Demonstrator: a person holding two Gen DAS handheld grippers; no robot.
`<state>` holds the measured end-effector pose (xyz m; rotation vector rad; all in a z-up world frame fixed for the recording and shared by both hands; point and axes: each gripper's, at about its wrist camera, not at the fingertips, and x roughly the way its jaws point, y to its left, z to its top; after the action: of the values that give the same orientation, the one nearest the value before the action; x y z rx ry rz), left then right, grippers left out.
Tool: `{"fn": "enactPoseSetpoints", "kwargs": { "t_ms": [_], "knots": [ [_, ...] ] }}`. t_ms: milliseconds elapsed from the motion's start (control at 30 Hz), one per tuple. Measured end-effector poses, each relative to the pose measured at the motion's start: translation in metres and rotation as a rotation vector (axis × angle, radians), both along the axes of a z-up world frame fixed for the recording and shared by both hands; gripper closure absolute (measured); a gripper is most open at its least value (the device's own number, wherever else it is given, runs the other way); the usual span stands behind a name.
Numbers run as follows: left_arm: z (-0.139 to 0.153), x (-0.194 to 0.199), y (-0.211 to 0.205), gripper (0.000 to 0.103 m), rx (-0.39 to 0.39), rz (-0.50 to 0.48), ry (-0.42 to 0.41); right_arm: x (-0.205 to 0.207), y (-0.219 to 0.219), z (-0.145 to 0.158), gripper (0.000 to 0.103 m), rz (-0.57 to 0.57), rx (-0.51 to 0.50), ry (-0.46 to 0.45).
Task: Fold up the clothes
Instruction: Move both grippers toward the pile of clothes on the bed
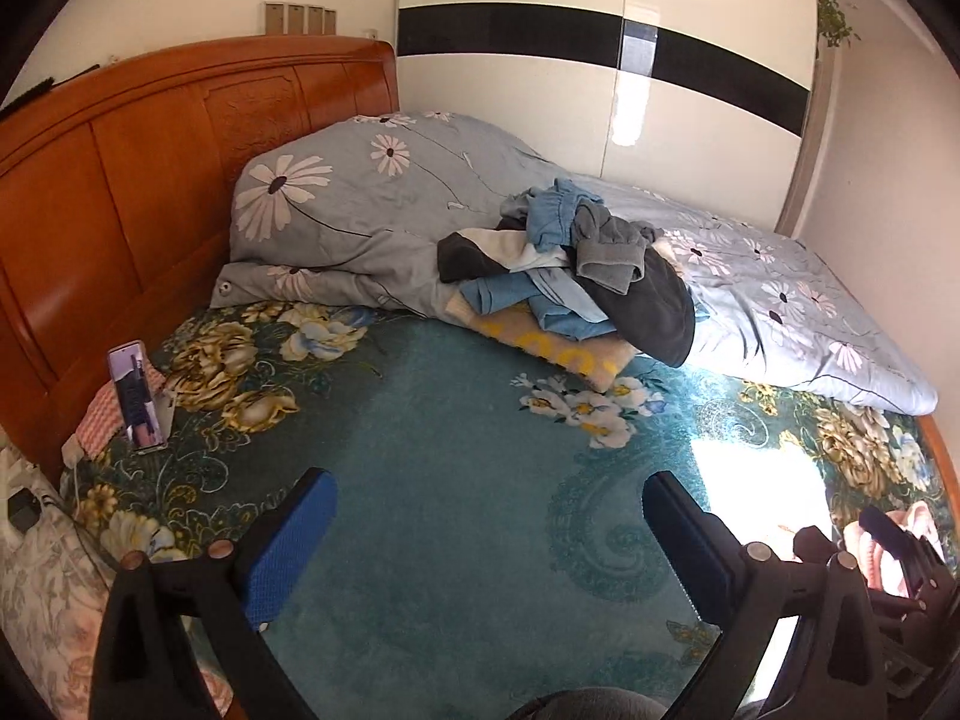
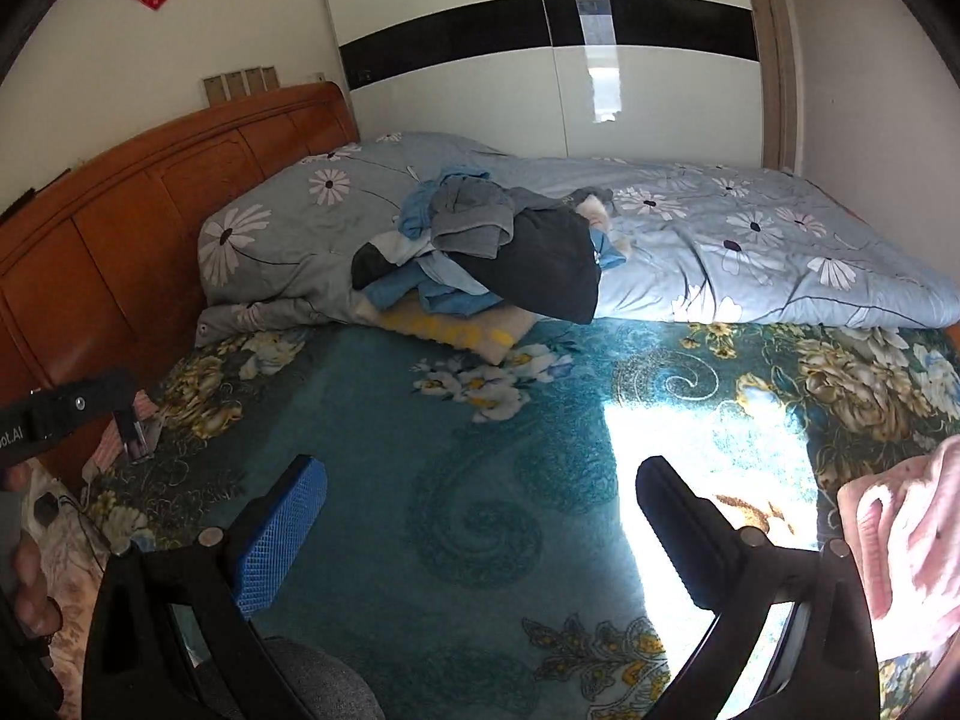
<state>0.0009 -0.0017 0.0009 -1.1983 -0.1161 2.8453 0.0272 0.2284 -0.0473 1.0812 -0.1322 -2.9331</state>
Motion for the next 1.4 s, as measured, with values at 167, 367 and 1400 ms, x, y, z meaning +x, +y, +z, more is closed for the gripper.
{"fn": "enactPoseSetpoints", "kwargs": {
  "t_ms": [167,367,1400],
  "knots": [
    [0.010,0.009,-0.018,0.000,0.106,0.018,0.163,0.022,0.007,0.031,0.000,0.046,-0.082,0.119],
    [0.051,0.057,-0.021,0.000,0.135,0.014,0.332,0.044,0.036,0.051,0.000,0.059,-0.138,0.198],
    [0.019,-0.020,-0.013,0.000,0.007,-0.272,0.176,0.003,-0.058,0.053,0.000,-0.070,0.125,0.048]
  ]
}}
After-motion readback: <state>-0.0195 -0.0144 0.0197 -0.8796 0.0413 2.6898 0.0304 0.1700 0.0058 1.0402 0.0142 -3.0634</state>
